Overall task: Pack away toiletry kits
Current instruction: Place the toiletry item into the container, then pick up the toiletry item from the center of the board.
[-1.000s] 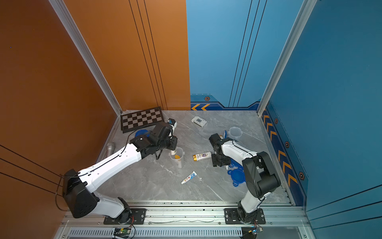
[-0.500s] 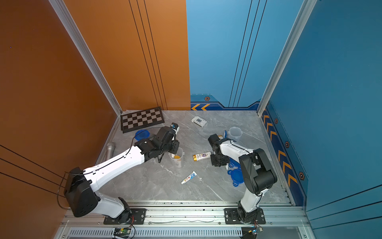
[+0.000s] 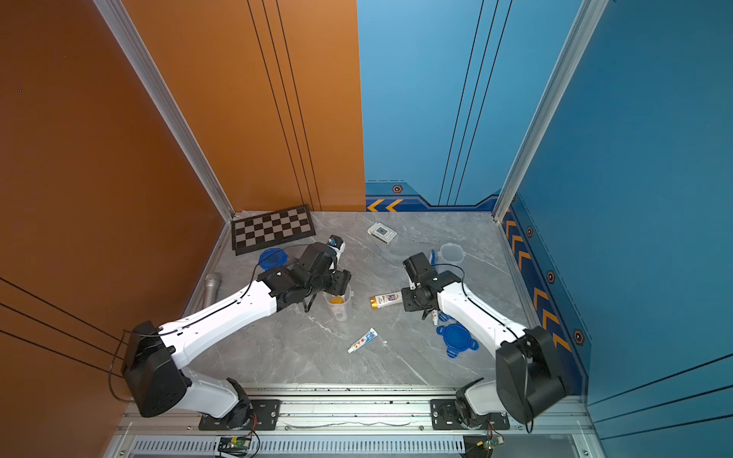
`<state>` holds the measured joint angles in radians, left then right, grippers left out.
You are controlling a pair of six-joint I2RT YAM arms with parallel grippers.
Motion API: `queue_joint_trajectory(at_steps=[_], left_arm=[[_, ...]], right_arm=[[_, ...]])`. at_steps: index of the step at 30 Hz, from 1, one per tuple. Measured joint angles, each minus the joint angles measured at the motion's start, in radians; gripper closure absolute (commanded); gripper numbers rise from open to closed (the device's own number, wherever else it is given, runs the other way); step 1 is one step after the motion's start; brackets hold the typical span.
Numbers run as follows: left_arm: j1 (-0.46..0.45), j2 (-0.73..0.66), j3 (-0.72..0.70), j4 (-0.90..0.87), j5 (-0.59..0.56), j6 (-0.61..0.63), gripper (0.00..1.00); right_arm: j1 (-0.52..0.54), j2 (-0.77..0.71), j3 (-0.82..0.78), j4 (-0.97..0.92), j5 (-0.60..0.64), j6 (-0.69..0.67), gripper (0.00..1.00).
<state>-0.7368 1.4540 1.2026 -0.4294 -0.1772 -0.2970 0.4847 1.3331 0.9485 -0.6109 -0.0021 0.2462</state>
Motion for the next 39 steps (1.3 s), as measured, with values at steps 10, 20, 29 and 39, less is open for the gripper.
queue_joint_trajectory(at_steps=[10,20,29,39], left_arm=[[0.093,-0.045,0.046,0.000,0.319,-0.148,0.03],[0.104,-0.010,0.120,0.005,0.513,-0.229,0.03],[0.129,0.021,0.113,0.053,0.589,-0.295,0.44],[0.150,0.018,0.075,0.101,0.634,-0.328,1.00]], right_arm=[[0.152,-0.176,-0.014,0.129,-0.081,-0.049,0.90],[0.273,-0.113,0.116,0.162,-0.131,-0.068,0.89],[0.309,-0.073,0.147,0.170,-0.133,-0.098,0.89],[0.315,-0.047,0.162,0.149,-0.105,-0.121,0.41]])
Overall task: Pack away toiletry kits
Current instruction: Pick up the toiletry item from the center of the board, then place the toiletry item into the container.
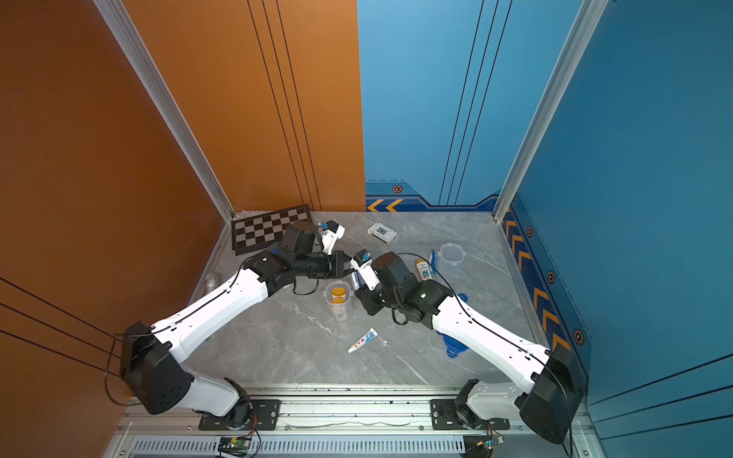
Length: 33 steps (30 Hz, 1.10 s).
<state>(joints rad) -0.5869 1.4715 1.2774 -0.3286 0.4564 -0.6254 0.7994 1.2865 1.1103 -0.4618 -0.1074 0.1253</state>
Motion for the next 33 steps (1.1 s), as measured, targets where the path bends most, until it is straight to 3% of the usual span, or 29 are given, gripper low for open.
queue_joint_trajectory(at_steps=[4,8,14,20,28,33], left_arm=[[0.012,-0.024,-0.031,-0.018,-0.042,0.026,1.00],[-0.003,-0.088,-0.046,-0.067,-0.170,0.090,1.00],[-0.048,-0.163,-0.066,-0.088,-0.365,0.160,1.00],[-0.123,-0.149,-0.083,-0.092,-0.516,0.206,1.00],[-0.157,-0.071,-0.084,-0.079,-0.630,0.219,1.00],[-0.167,-0.053,-0.106,-0.044,-0.640,0.217,1.00]], right_arm=[[-0.016,-0.001,0.001,-0.030,0.034,0.033,0.23],[-0.066,-0.041,-0.054,-0.037,0.033,0.102,0.11],[-0.163,-0.074,-0.155,-0.095,0.015,0.201,0.11],[-0.188,-0.021,-0.193,-0.145,0.002,0.267,0.12],[-0.192,0.026,-0.211,-0.164,-0.021,0.323,0.11],[-0.205,0.026,-0.221,-0.168,-0.029,0.334,0.10]])
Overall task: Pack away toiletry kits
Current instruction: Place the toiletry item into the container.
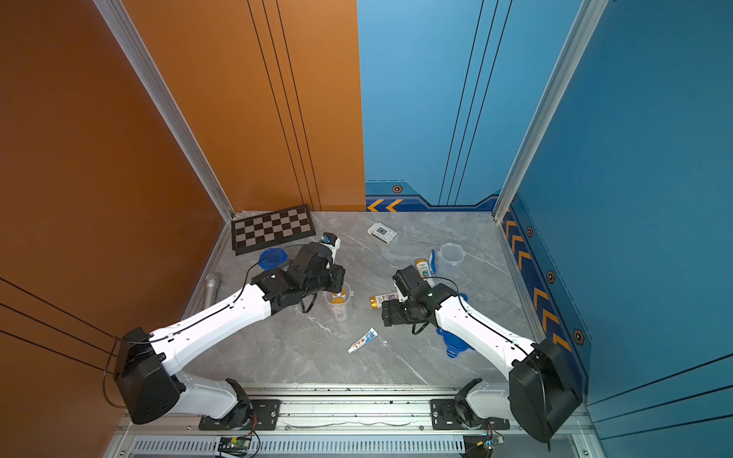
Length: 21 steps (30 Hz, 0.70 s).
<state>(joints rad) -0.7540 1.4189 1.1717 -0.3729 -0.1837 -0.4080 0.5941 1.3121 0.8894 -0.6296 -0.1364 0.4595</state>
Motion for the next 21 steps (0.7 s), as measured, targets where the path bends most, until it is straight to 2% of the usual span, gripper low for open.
queue_joint_trajectory(at_steps=[16,21], left_arm=[[-0.020,0.039,-0.018,0.071,0.004,-0.011,0.99],[-0.020,0.043,-0.047,0.080,0.005,-0.019,0.70]], right_arm=[[-0.021,0.027,-0.010,-0.008,-0.021,0.010,0.10],[-0.025,0.027,-0.016,-0.009,-0.021,0.010,0.10]])
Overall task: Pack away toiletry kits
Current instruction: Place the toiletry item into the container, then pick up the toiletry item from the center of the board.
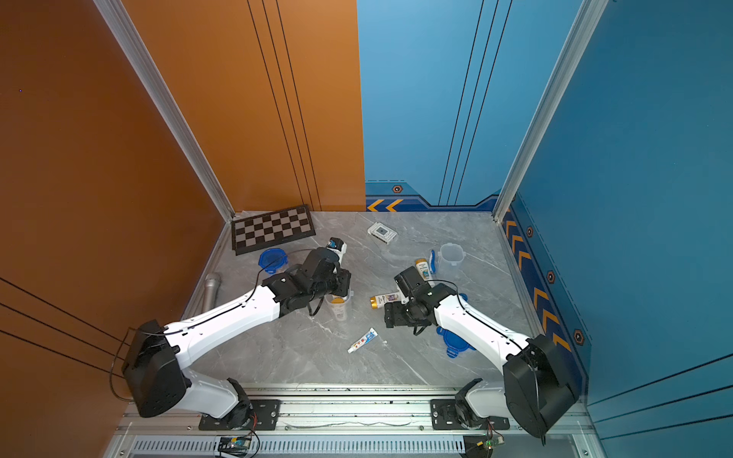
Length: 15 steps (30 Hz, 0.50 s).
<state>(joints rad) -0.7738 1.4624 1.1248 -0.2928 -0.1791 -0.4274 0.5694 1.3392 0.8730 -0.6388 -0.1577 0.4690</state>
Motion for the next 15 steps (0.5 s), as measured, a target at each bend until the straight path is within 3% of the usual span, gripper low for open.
queue_joint_trajectory(at_steps=[4,9,15], left_arm=[[0.000,0.000,-0.022,0.006,0.000,-0.009,0.50],[-0.001,-0.009,-0.027,0.001,0.002,-0.005,0.43],[-0.024,-0.086,0.010,-0.119,0.060,0.047,0.25]], right_arm=[[-0.007,0.000,0.000,0.000,0.000,0.000,0.10],[-0.014,0.000,0.000,0.000,0.000,0.000,0.10],[-0.023,0.000,0.000,0.000,0.000,0.000,0.08]])
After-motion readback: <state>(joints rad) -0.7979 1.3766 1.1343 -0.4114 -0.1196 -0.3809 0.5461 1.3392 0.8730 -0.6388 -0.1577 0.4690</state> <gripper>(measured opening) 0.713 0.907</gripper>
